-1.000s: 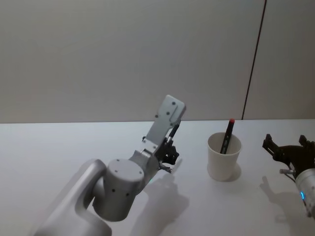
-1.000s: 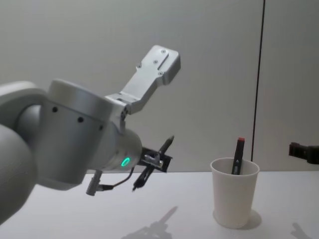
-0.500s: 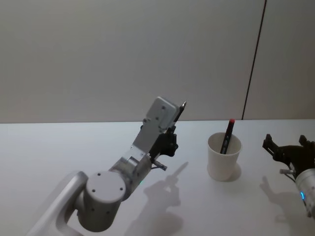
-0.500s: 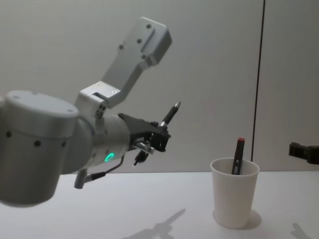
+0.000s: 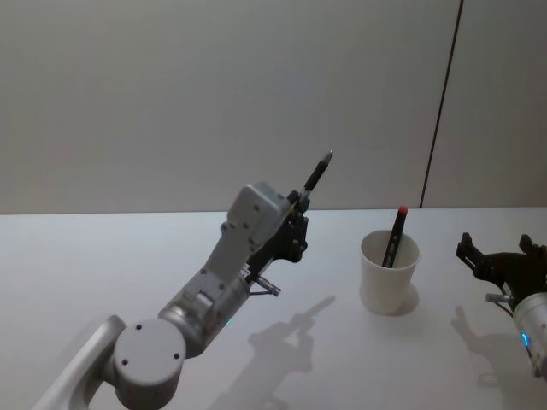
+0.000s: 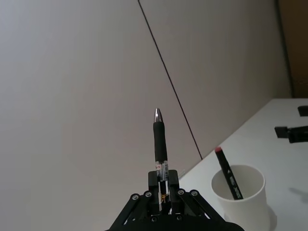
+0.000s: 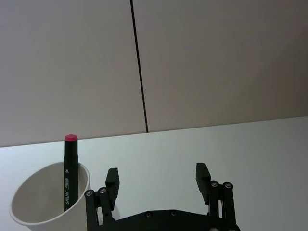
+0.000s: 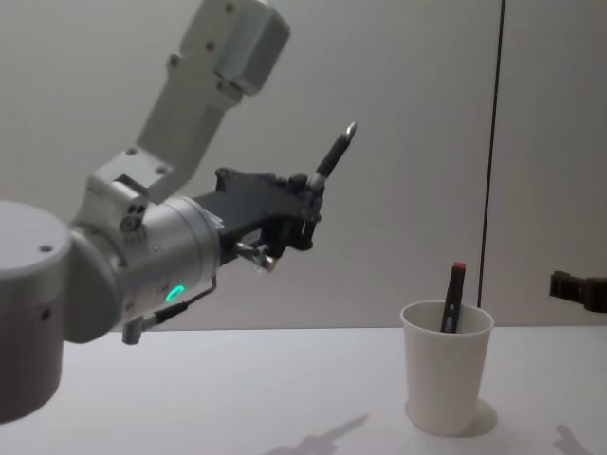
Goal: Place the pen into the pen holder.
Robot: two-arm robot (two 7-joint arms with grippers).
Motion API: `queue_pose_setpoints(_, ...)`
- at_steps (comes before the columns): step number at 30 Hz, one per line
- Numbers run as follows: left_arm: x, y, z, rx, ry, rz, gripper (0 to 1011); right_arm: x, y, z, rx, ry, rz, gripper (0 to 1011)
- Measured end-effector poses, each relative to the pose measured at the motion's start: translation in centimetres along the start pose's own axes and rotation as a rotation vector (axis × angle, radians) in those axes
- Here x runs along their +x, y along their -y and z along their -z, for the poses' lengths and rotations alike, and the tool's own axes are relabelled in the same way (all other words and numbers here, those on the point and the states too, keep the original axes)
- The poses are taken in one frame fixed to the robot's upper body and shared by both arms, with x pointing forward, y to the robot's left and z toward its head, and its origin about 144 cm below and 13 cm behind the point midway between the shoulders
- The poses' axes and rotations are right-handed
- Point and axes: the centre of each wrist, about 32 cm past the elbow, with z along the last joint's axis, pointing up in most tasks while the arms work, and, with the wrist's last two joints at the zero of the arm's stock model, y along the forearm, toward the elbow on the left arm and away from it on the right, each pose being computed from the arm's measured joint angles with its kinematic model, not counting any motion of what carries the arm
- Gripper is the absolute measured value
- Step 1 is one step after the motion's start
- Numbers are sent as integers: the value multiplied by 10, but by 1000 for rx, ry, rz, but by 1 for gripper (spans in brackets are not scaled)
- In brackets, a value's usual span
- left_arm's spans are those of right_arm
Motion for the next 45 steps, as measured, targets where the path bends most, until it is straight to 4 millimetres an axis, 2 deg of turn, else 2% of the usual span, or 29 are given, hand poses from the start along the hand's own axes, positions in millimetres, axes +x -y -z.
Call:
queue_pose_setpoints(16,14,-10,21,-318,36,95,129,1,2,-2,8,-2,-30,1001)
queue_pose_setpoints(29,27,-5,37,-557,48,208,129,5,14,-13,70,-35,-176,1002)
queue_pose_setpoints(45,32,-2,44,-661,68,252,129,22,27,-24,155,-86,-399,1001)
